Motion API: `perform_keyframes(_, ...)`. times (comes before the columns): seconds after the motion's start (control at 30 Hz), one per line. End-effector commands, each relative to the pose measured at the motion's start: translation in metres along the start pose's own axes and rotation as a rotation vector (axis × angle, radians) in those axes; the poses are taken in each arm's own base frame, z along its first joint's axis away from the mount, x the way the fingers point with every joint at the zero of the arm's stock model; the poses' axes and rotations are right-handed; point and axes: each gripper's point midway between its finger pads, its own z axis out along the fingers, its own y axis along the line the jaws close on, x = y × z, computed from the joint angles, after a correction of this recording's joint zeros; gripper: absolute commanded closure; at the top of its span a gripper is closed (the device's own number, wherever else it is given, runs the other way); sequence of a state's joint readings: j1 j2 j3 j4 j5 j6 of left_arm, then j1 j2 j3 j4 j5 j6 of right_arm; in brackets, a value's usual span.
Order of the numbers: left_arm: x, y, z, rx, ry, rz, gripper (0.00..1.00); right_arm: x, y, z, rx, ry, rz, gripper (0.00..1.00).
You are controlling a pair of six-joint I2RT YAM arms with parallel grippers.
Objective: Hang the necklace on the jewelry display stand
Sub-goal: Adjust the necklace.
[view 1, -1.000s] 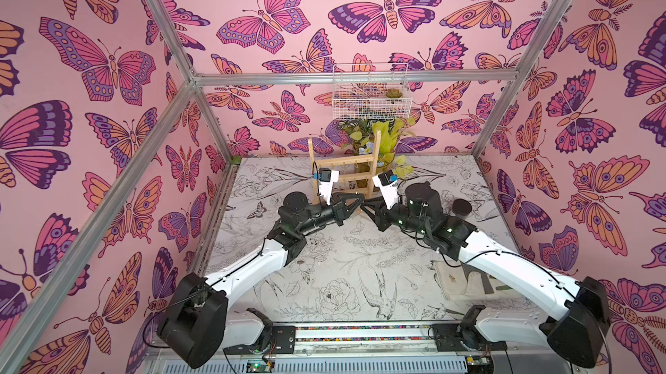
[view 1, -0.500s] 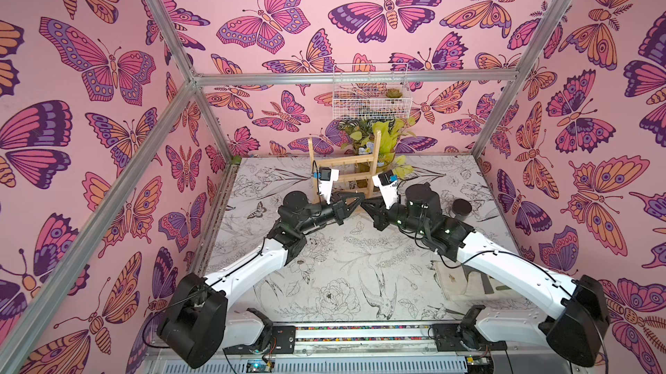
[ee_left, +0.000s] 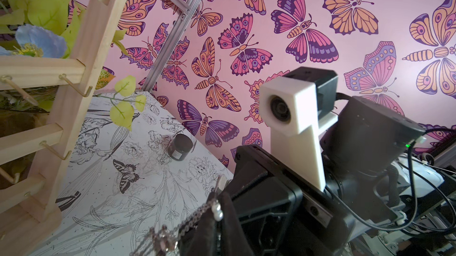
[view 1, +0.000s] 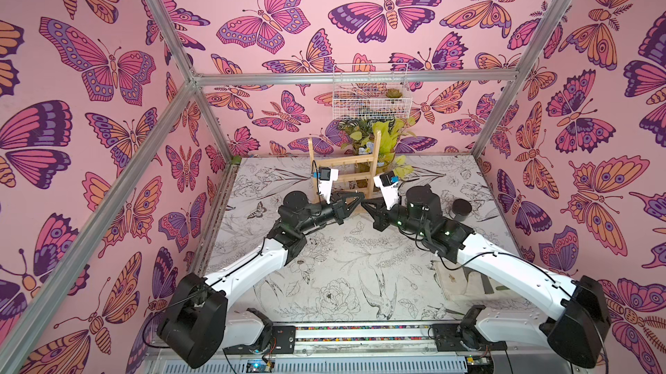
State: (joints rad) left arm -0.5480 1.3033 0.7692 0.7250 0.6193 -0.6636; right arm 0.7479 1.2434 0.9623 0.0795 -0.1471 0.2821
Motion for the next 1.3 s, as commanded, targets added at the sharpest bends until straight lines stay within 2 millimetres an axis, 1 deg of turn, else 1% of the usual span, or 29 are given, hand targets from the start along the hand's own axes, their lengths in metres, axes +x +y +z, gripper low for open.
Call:
perform_keyframes(0.0,-0.008,0.0,-0.001,-0.011,-0.022,0.012,0.89,-0.019,-0.002,-0.011,0.033,-0.083,0.01,1.0)
perform_keyframes(0.03,-0.007,0.001,-0.001,-0.012,-0.022,0.012,0.88,-0.021,-0.001,-0.013,0.034,-0.092,0.011,1.0)
perform_keyframes(0.07,-0.003,0.004,-0.001,-0.024,-0.004,-0.002,0.88,-0.023,-0.002,-0.014,0.04,-0.101,0.013,1.0)
perform_keyframes(0.23,-0.001,0.006,-0.001,-0.026,0.002,-0.008,0.86,-0.032,-0.003,-0.019,0.052,-0.145,0.014,1.0)
perform_keyframes(0.43,0.0,0.005,-0.001,-0.021,-0.002,-0.004,0.93,-0.037,-0.002,-0.017,0.05,-0.156,0.009,1.0)
perform_keyframes(0.57,-0.001,0.005,-0.002,-0.02,-0.004,0.002,0.93,-0.038,-0.004,-0.017,0.058,-0.159,0.008,1.0)
perform_keyframes(0.67,0.002,0.008,-0.002,-0.031,0.003,0.007,0.92,-0.04,-0.004,-0.019,0.065,-0.164,-0.004,1.0)
perform_keyframes(0.8,0.016,0.02,-0.001,-0.082,0.057,0.036,0.87,-0.045,-0.001,-0.024,0.064,-0.155,-0.026,1.0)
perform_keyframes(0.87,0.022,0.028,-0.002,-0.129,0.075,0.07,0.83,-0.047,0.002,-0.027,0.057,-0.147,-0.033,1.0)
perform_keyframes(0.93,0.029,0.035,-0.002,-0.175,0.1,0.114,0.81,-0.05,0.006,-0.029,0.041,-0.142,-0.038,1.0)
perform_keyframes(1.13,0.041,0.042,0.002,-0.238,0.138,0.189,0.8,-0.058,0.016,-0.035,0.006,-0.134,-0.044,1.0)
perform_keyframes(1.27,0.048,0.039,0.006,-0.239,0.164,0.228,0.79,-0.064,0.022,-0.038,-0.015,-0.124,-0.053,1.0)
